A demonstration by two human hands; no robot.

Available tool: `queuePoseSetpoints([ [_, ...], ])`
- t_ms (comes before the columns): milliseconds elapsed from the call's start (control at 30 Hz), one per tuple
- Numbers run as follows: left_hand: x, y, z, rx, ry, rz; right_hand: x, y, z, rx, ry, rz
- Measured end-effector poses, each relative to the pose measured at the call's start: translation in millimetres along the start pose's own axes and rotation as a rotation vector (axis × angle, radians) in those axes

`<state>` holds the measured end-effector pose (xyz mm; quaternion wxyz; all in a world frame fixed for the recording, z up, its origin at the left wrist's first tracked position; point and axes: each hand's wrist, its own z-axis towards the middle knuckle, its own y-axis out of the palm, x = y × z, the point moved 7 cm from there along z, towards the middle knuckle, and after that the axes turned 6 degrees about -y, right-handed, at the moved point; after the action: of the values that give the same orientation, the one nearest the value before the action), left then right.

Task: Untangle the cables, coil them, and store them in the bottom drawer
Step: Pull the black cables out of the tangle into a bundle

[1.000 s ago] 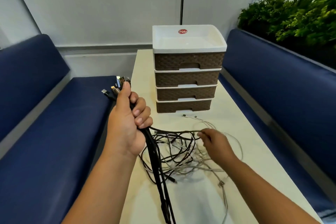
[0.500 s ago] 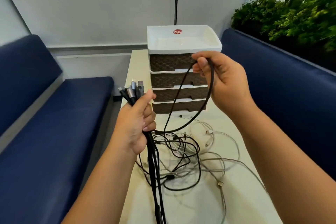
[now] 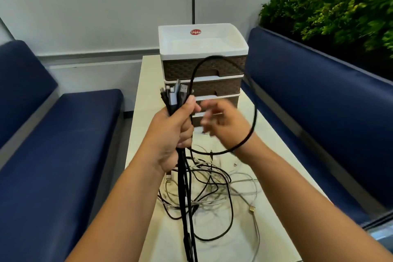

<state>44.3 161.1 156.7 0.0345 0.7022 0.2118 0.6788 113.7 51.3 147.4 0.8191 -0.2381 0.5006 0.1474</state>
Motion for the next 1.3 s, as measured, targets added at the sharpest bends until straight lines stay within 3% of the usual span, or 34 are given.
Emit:
queuePoseSetpoints([
  [100, 24.3, 8.5, -7.1, -0.081, 0.066, -0.013, 57.5, 29.8, -18.4, -0.313, 0.202, -0.259],
  [167, 38.0, 12.0, -11.0, -0.113, 0.101, -0.028, 67.5, 38.4, -23.6, -0.391, 0.227, -0.377],
  [333, 58.5, 8.1, -17.0, -0.111, 0.160, -0.118, 58.0, 19.2, 1.2, -0.237, 0.205, -0.379],
  [500, 56.1, -9.8, -14.1, -0.012, 0.161, -0.102, 14.6, -26.0, 32.2, -0.001, 0.136, -0.117],
  [700, 30.3, -15.9, -8.9, 0.052, 0.077, -0.071, -45.7, -60.5, 44.6, -0.024, 0.026, -0.152],
  [1033, 18.6, -9.1, -19.1, 0.051, 0.015, -0.055, -119.6, -125.4, 11.5, 0.111, -0.260, -0.062],
  [1133, 19.0, -4.2, -31.0, 0.059, 0.014, -0.060, -126.4, -147.1, -10.3, 0.098, -0.259, -0.163],
  [1300, 15.0, 11.0, -57.4, 0.084, 0.023, -0.048, -105.7, -174.0, -44.2, 0.025, -0.103, -0.209],
])
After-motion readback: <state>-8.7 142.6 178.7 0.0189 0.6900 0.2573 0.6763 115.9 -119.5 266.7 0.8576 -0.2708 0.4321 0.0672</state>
